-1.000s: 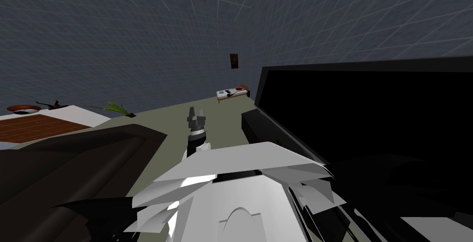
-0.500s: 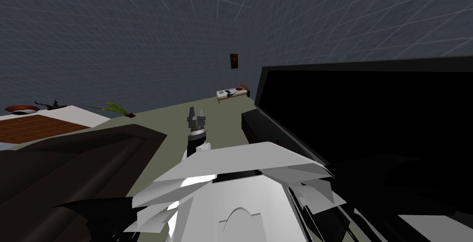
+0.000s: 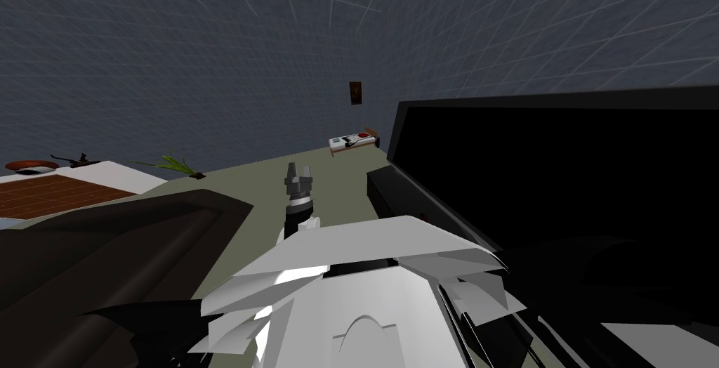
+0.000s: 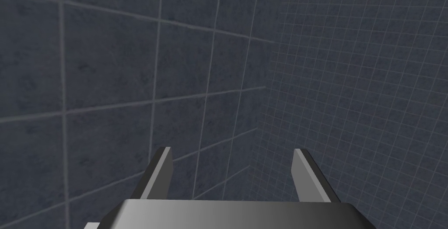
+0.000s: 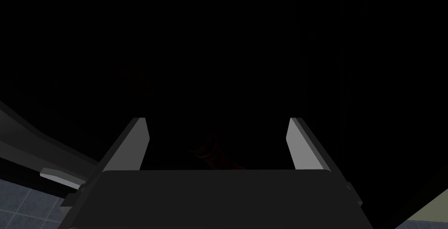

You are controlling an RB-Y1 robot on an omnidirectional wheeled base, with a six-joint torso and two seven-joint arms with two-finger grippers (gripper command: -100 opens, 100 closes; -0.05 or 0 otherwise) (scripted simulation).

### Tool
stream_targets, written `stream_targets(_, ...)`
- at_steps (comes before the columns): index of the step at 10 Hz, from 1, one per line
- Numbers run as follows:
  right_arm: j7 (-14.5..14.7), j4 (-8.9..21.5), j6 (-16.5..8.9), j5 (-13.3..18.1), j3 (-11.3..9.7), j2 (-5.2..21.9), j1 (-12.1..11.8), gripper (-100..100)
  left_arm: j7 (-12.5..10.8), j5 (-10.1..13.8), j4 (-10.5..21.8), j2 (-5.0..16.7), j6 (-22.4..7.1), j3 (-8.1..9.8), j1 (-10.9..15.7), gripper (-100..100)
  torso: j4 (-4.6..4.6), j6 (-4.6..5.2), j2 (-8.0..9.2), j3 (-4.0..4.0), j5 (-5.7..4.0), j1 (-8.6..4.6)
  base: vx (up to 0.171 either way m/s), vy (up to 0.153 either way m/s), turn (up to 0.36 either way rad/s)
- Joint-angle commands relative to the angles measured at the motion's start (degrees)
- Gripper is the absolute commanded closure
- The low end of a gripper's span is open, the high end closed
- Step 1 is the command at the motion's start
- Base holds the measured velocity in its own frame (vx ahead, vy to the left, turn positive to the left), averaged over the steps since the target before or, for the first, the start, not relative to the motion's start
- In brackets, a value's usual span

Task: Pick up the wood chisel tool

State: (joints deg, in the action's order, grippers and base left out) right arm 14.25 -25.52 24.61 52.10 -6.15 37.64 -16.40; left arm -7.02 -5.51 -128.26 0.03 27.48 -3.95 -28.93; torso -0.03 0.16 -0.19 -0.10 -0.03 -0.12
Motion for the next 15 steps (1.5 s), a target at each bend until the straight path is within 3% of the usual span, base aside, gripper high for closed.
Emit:
stream_targets(1,2.86,2.86,0.88,-2.86,-2.08,-0.07,1.69,-100,0.0,0.0,0.0,0.0,0.0,0.0,0.0,0,0.0,0.0,0.0,0.0,0.0,0.0,0.004,0.004,-0.013)
stream_targets(4,5.06,3.77,0.88,-6.78,-2.08,-0.07,1.69,-100,0.0,0.0,0.0,0.0,0.0,0.0,0.0,0,0.0,0.0,0.01,0.0,0.0,0.0,0.0,0.0,0.0)
stream_targets(5,7.71,6.61,1.55,-9.04,-4.4,-0.01,3.05,-100,0.0,0.0,0.0,0.0,0.0,0.0,0.0,0,0.0,0.0,0.01,0.01,0.0,-0.01,0.0,0.0,0.0)
stream_targets(7,9.48,6.85,1.55,-12.44,-4.4,-0.01,3.05,-100,0.0,0.0,0.0,0.0,0.0,0.0,0.0,0,0.0,0.0,-0.01,0.0,0.0,0.01,0.002,0.002,-0.007)
stream_targets(8,12.78,9.94,2.21,-14.42,-6.66,0.04,4.42,-100,0.0,0.0,0.0,0.0,0.0,0.0,0.0,0,0.0,-0.01,-0.01,0.0,0.0,0.0,0.0,0.0,0.0)
stream_targets(9,13.9,9.94,2.21,-16.65,-6.73,0.04,4.42,-100,0.0,0.0,0.0,0.0,0.0,0.0,0.0,0,0.0,0.0,-0.01,0.0,0.0,-0.01,0.003,0.003,-0.011)
stream_targets(10,15.92,17.51,3.53,-18.49,-6.46,0.04,6.75,-100,0.0,0.0,0.0,0.0,0.0,0.0,0.0,0,-0.01,-0.01,-0.04,-0.02,0.0,0.01,0.006,0.002,-0.001)
stream_targets(11,14.99,13.79,2.21,-18.49,-6.73,0.04,4.42,-100,0.0,0.0,0.0,0.0,0.0,0.0,0.0,0,-0.01,0.04,0.02,0.01,0.01,0.0,0.0,0.0,0.0)
stream_targets(13,13.9,12.95,2.21,-18.49,-6.73,0.04,4.42,-100,0.0,0.0,0.0,0.0,0.0,0.0,0.0,0,0.0,0.01,0.02,0.01,0.0,0.0,0.0,0.0,0.0)
stream_targets(15,12.39,5.54,1.17,-18.49,-6.73,0.04,2.99,-100,0.0,0.0,0.0,0.0,0.0,0.0,0.0,0,0.01,-0.01,0.02,0.01,0.0,0.01,0.0,0.0,0.0)
